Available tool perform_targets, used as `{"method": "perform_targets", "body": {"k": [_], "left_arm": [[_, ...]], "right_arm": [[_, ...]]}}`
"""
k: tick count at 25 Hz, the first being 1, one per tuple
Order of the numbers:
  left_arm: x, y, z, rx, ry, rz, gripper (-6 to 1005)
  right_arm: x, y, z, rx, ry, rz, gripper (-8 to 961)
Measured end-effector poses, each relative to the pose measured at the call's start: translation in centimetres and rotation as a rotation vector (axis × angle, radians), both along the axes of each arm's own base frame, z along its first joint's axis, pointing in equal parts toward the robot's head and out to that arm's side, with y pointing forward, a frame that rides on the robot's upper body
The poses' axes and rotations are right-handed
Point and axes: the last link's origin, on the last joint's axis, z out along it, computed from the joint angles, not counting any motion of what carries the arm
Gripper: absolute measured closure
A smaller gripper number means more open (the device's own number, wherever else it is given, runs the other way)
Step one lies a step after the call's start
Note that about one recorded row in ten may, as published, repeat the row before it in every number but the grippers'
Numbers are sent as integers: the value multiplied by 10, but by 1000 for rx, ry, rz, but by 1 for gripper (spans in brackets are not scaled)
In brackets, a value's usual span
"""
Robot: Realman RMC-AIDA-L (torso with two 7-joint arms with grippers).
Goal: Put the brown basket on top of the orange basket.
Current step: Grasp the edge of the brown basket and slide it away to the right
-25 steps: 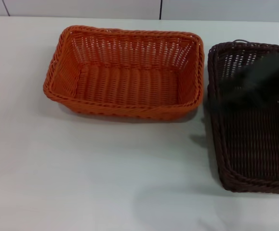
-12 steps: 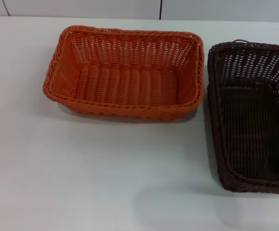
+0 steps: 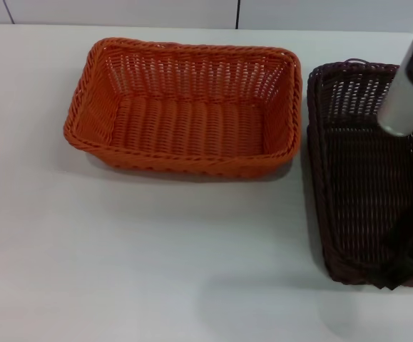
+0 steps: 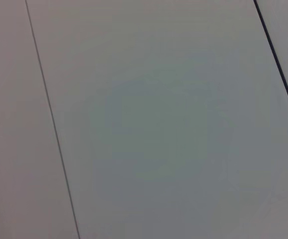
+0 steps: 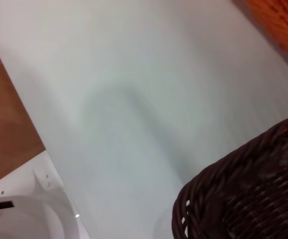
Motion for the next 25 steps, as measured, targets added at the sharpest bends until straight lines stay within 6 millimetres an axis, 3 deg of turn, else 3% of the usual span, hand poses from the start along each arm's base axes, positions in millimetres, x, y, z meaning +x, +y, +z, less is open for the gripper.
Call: {"method": "perform_targets", "body": {"k": [10,16,25], "left_arm": [[1,1,0,-1,5,-3,226],[1,1,0,-3,8,-4,226],[-1,-1,-1,-11,9,2,226]], "right_arm": [[9,5,-34,-76,-44,-28,344],[8,5,-39,-76,-47,-13,346],[17,13,-44,-53,-101,23,497]]}}
